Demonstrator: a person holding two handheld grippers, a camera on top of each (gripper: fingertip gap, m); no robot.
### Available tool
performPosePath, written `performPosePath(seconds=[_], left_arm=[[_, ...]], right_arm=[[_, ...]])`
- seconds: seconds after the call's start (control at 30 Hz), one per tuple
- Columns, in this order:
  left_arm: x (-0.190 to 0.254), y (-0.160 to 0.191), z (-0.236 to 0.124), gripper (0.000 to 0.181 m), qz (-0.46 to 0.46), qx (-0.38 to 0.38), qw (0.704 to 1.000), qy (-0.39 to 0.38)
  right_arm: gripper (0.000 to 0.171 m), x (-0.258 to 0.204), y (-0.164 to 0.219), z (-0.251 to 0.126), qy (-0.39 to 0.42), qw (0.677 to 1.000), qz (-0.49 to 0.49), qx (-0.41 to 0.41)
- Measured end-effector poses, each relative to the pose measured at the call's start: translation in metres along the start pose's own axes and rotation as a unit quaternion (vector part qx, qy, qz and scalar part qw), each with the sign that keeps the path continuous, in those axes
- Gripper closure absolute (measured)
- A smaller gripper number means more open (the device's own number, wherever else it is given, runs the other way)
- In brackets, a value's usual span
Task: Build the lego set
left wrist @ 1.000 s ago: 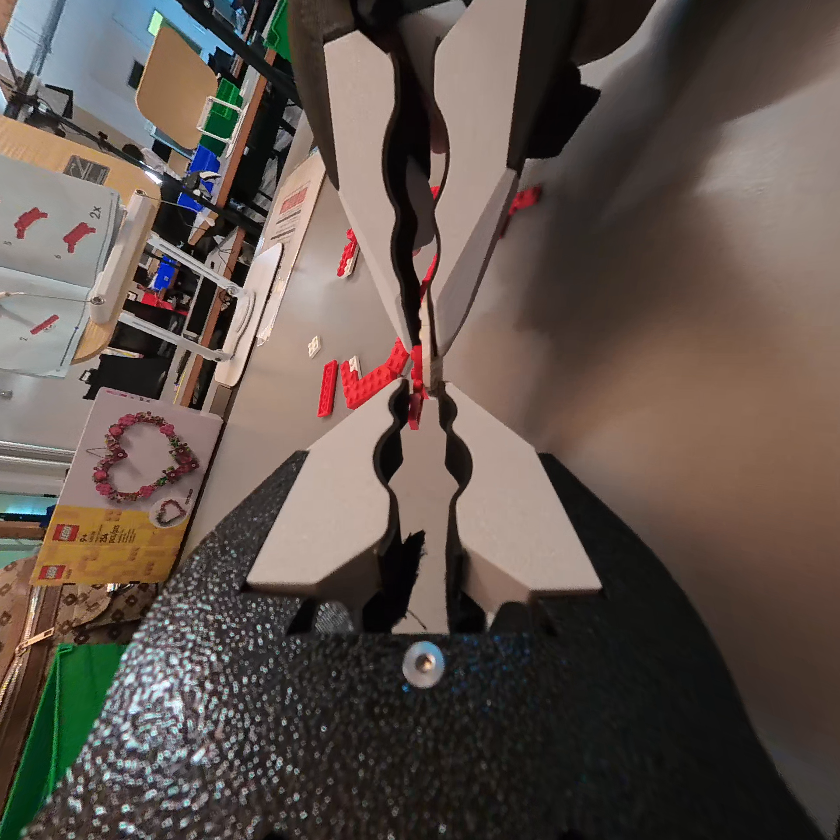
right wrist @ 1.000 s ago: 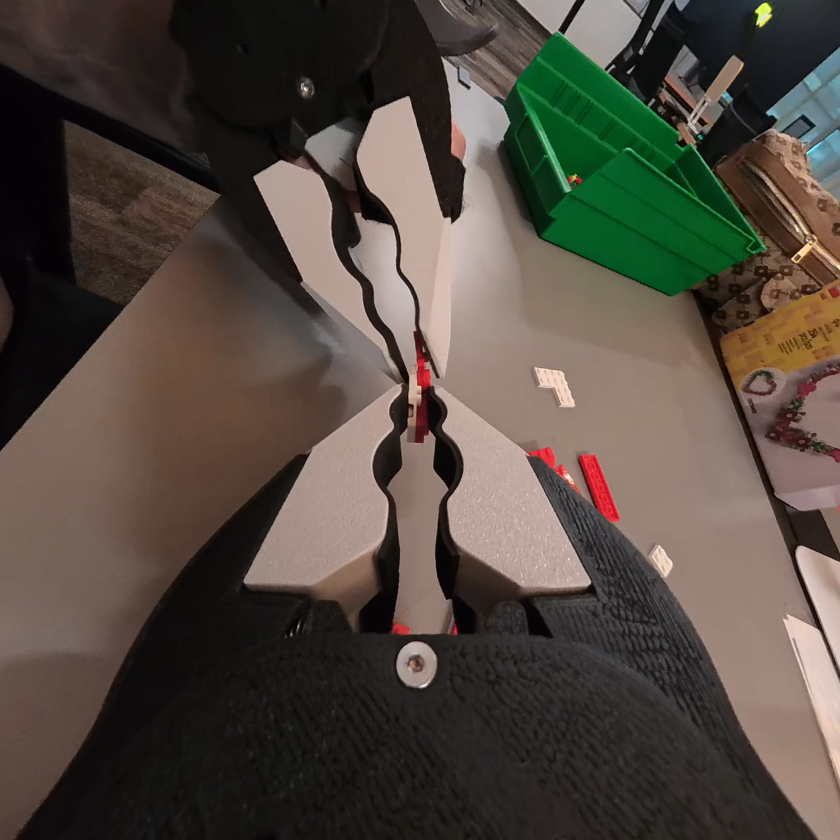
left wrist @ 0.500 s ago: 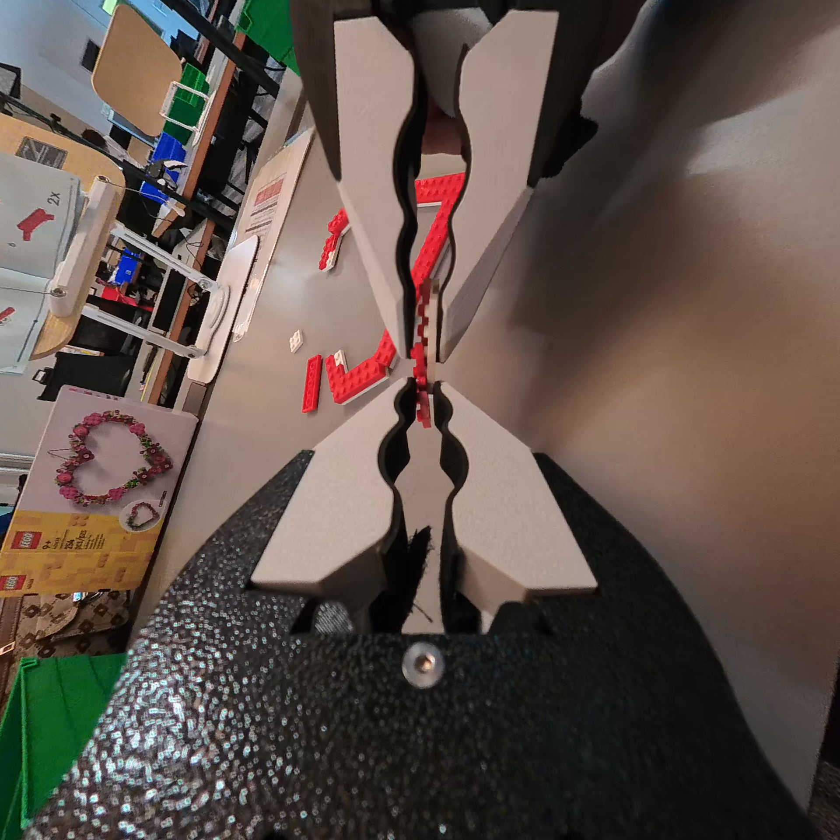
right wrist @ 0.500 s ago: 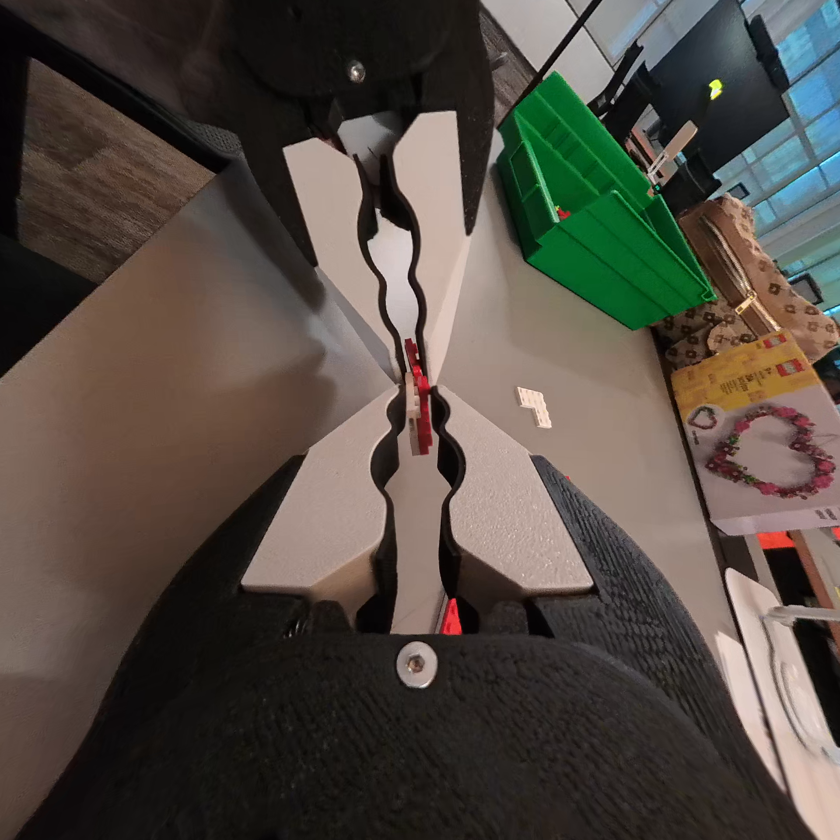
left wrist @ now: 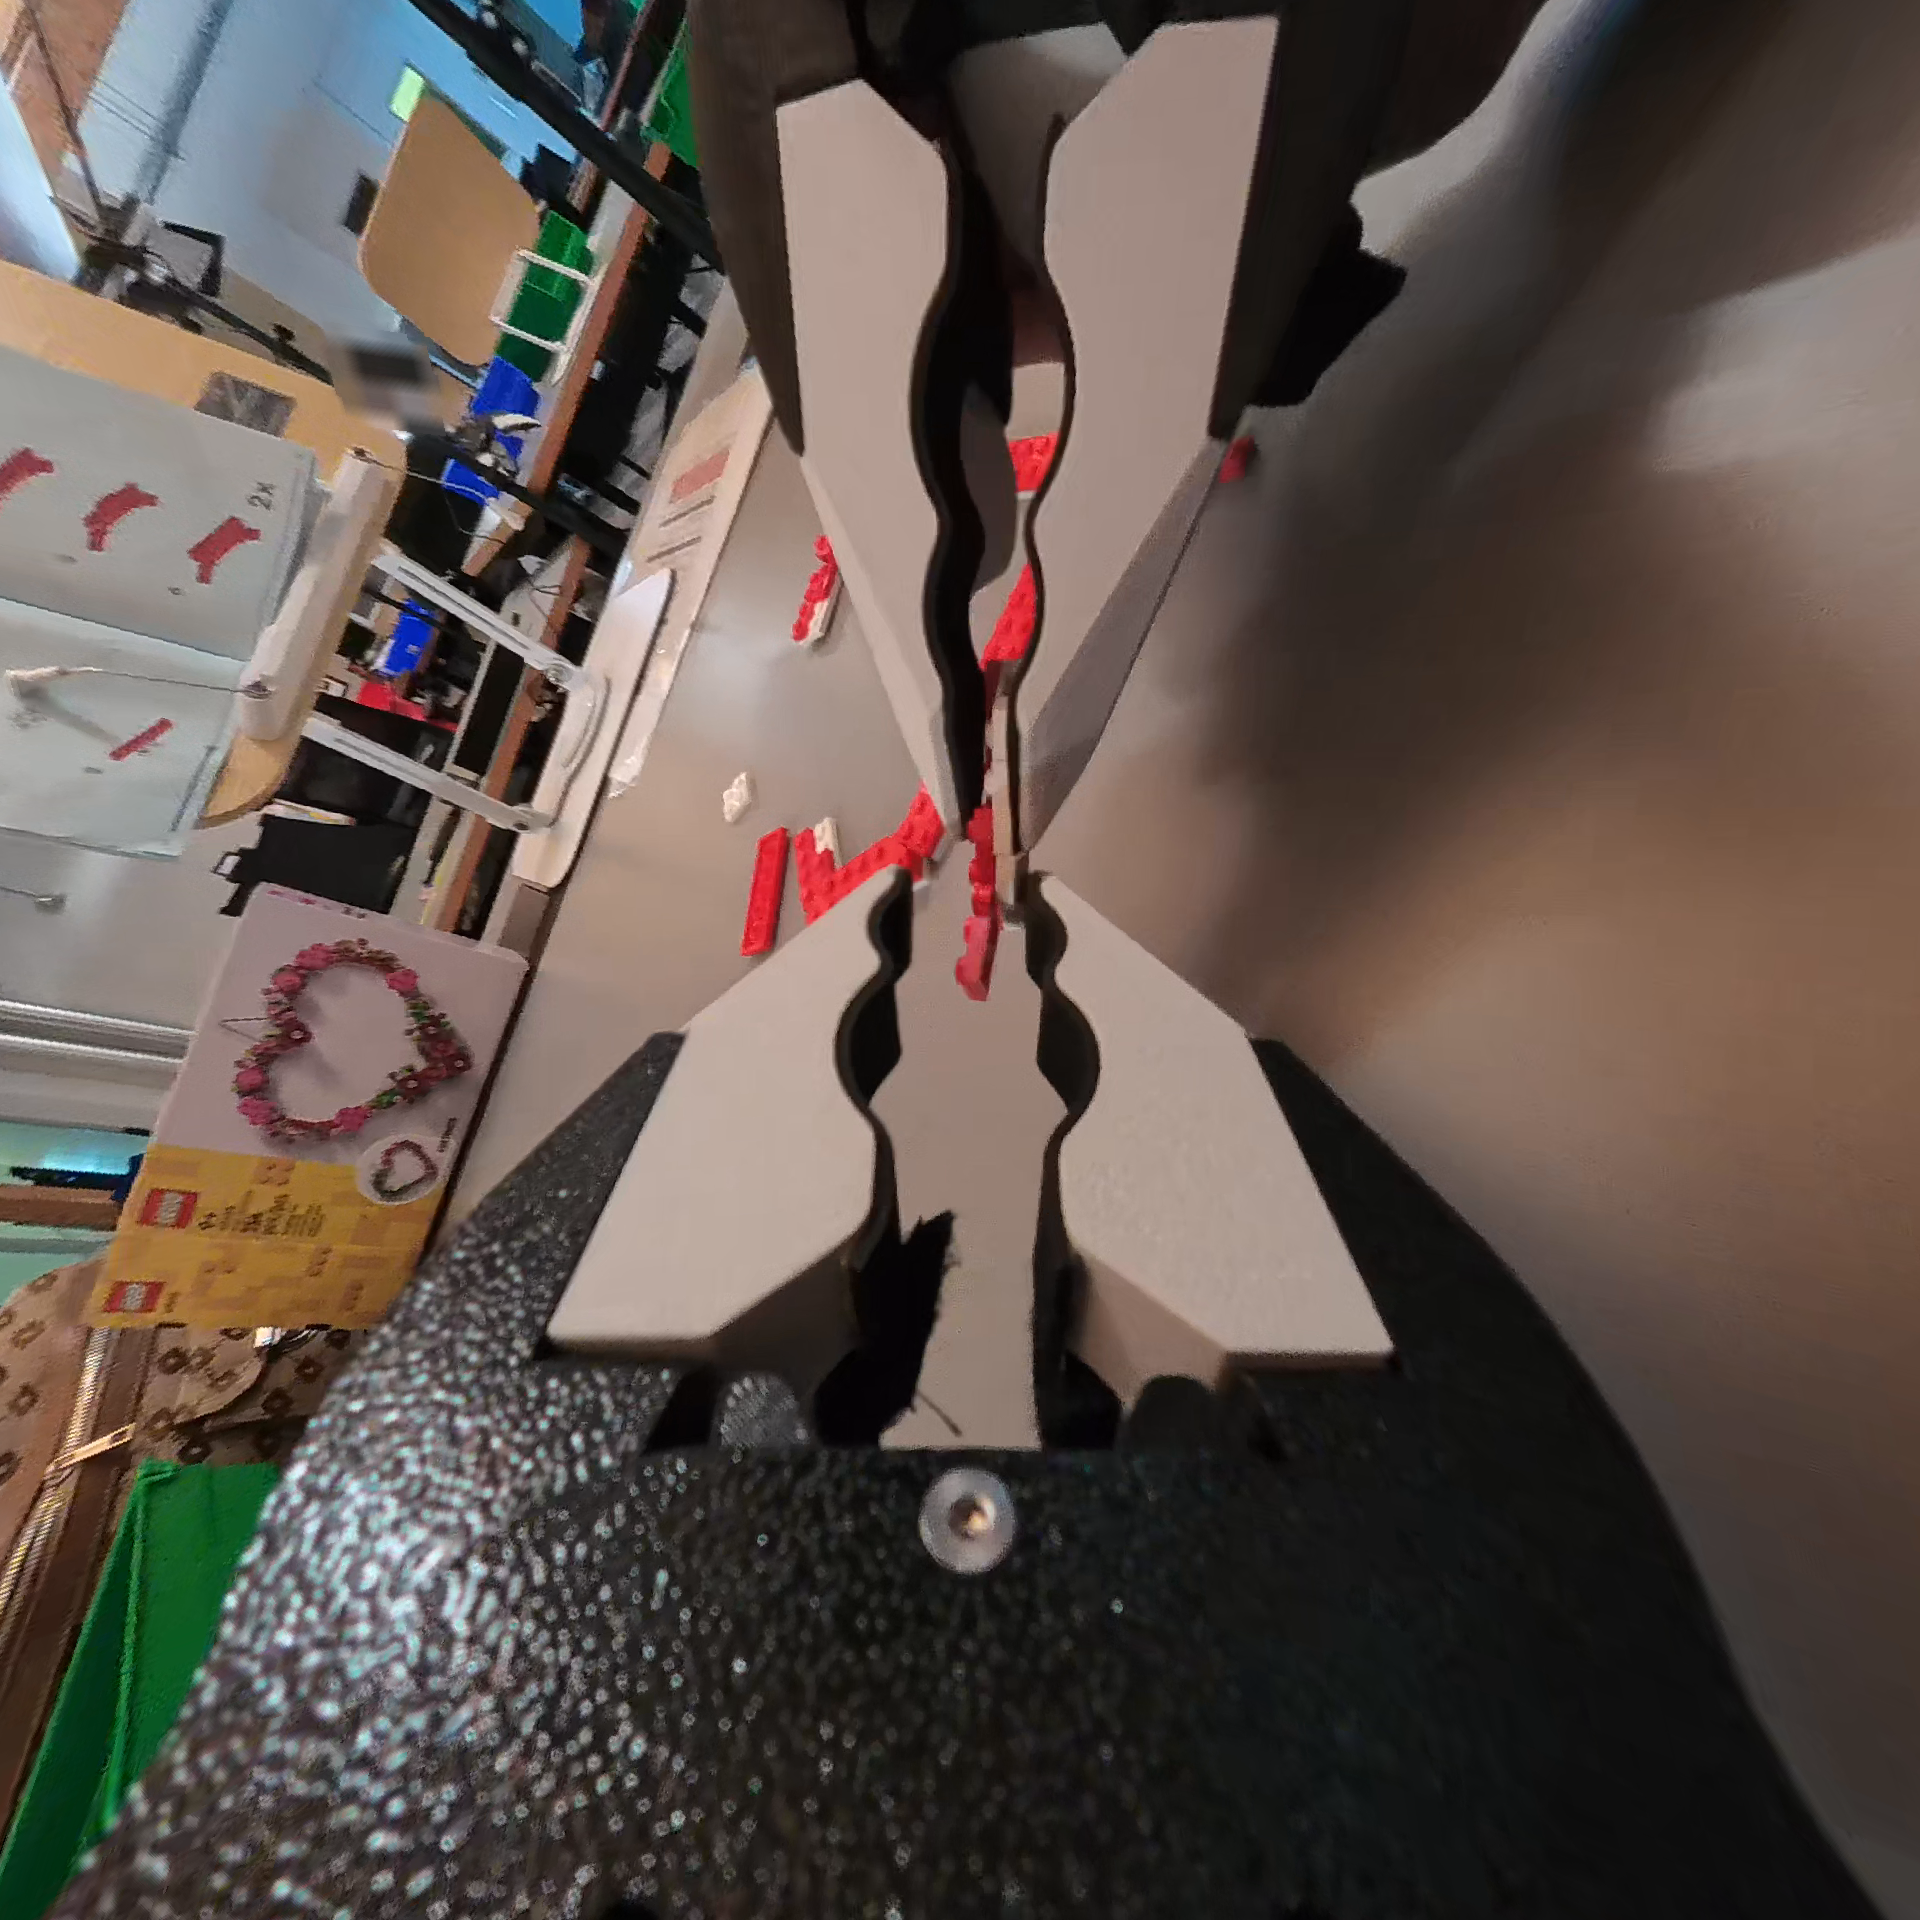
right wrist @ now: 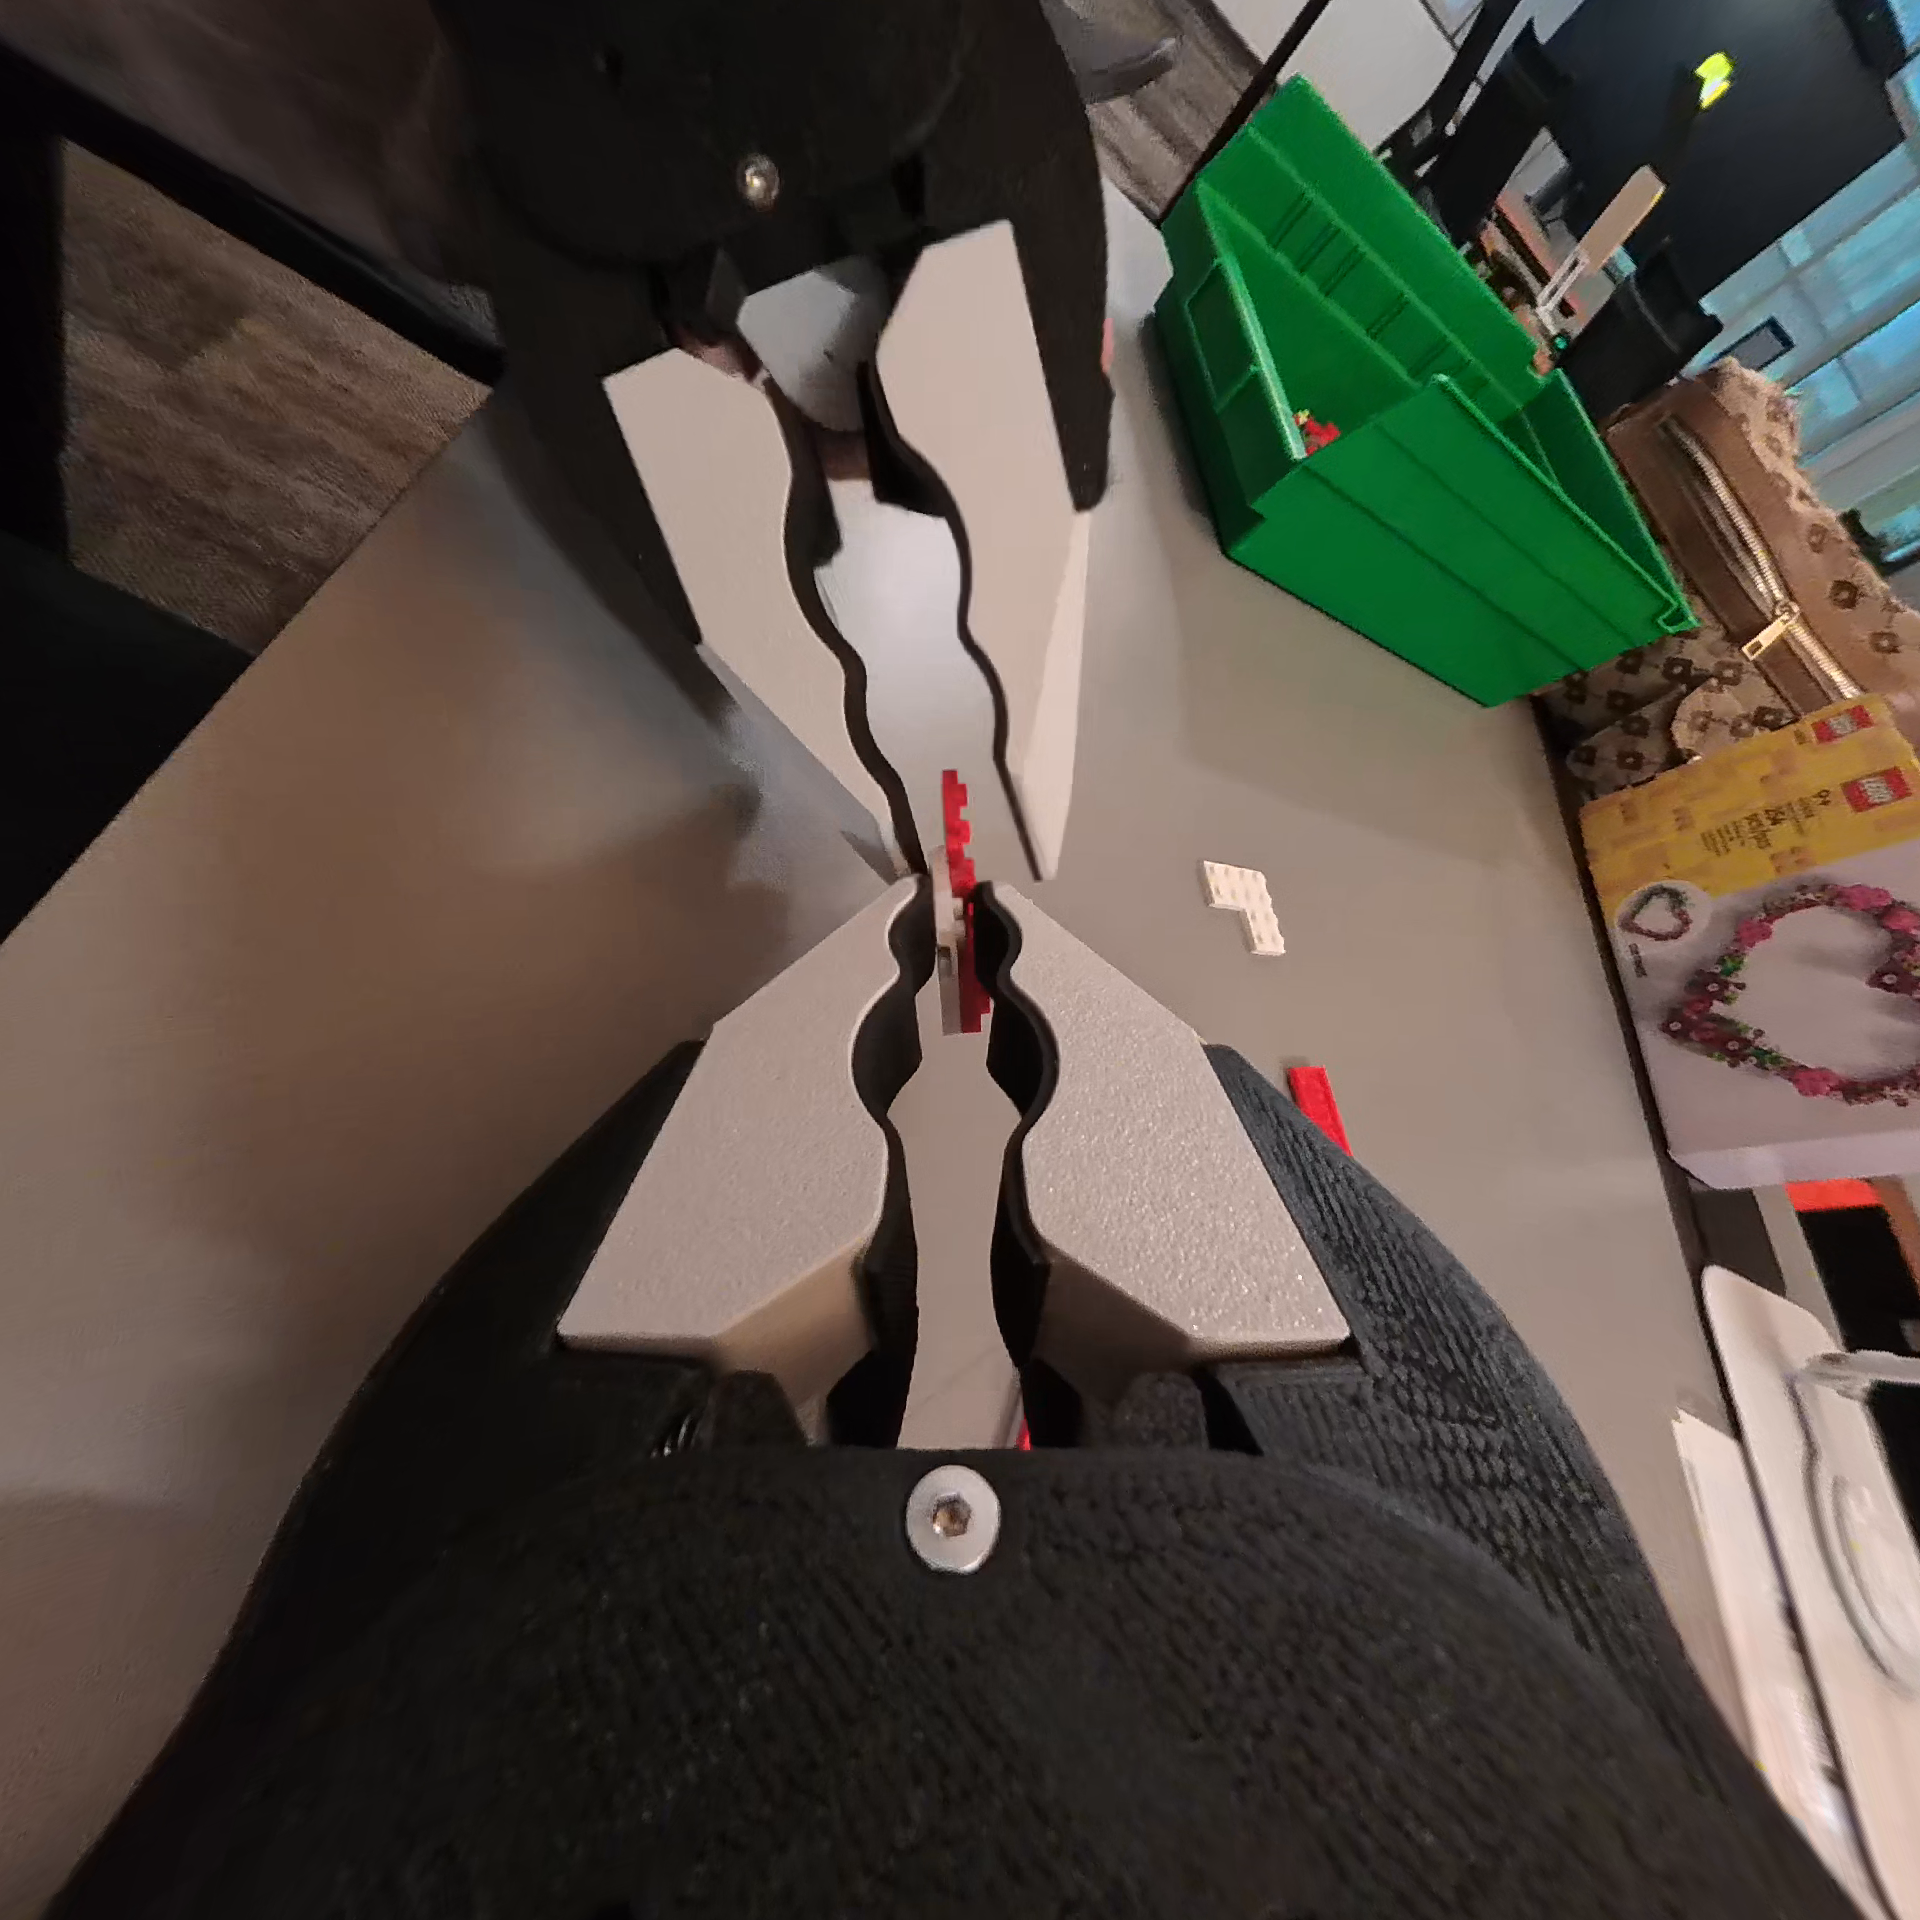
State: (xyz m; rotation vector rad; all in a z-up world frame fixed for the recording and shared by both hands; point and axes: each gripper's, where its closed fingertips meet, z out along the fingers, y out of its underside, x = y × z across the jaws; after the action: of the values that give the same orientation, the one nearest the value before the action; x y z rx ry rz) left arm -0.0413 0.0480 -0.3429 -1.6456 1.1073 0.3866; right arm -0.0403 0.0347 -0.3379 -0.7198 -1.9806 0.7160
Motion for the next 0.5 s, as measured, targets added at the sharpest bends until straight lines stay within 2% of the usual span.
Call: performPosePath(seconds=[0.17,0.5], left_arm=[[0.0040,-0.0016,-0.0007,0.173,0.025,-0.006,1.000,0.011],[0.0069,0.0007,0.0000,0.176,-0.045,-0.019,0.997,0.053]], right_arm=[[0.166,0.0007,-0.0015,-0.0026,-0.005,1.000,0.017,0.012],[0.165,-0.0014,-0.0003,-0.0016,-0.001,1.000,-0.002,0.027]])
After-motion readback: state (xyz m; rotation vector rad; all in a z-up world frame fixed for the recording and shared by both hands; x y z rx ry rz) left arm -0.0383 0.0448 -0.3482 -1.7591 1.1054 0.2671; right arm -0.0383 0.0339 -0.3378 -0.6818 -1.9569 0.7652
